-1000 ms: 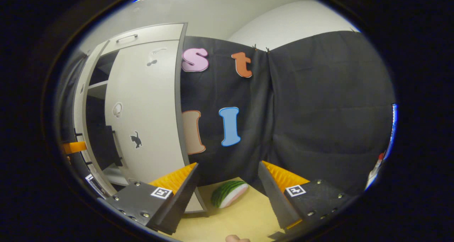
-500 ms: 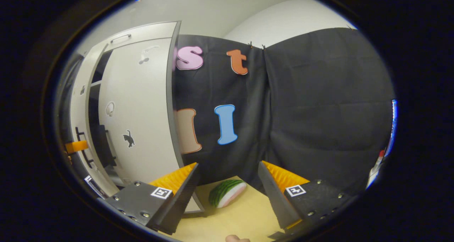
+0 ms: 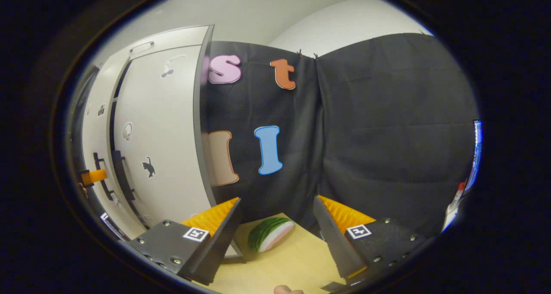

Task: Grasp the bottle in the cabinet with the left hand and place it on the coaster, then close the right door with the right hand and the left door with the left hand.

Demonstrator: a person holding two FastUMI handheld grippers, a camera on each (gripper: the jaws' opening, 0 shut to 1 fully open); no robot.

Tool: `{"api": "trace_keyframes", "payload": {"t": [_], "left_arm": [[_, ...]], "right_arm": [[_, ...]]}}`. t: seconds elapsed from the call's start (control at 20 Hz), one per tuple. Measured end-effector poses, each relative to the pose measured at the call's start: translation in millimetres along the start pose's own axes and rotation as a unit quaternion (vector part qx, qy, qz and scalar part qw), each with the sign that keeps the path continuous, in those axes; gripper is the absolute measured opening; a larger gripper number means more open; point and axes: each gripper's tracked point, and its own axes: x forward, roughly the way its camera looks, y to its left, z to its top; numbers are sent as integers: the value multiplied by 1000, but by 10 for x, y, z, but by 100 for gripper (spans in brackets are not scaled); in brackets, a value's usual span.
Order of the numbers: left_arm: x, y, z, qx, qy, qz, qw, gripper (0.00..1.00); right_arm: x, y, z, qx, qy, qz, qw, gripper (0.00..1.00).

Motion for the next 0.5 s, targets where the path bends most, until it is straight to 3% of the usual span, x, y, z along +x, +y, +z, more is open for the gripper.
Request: {"api": "trace_keyframes", "payload": {"t": [0.5], "left_arm": [[83, 9, -6, -20, -4, -7, 1000, 97]], "right_arm": [[53, 34, -31, -4, 2, -2, 1000, 100]]}}
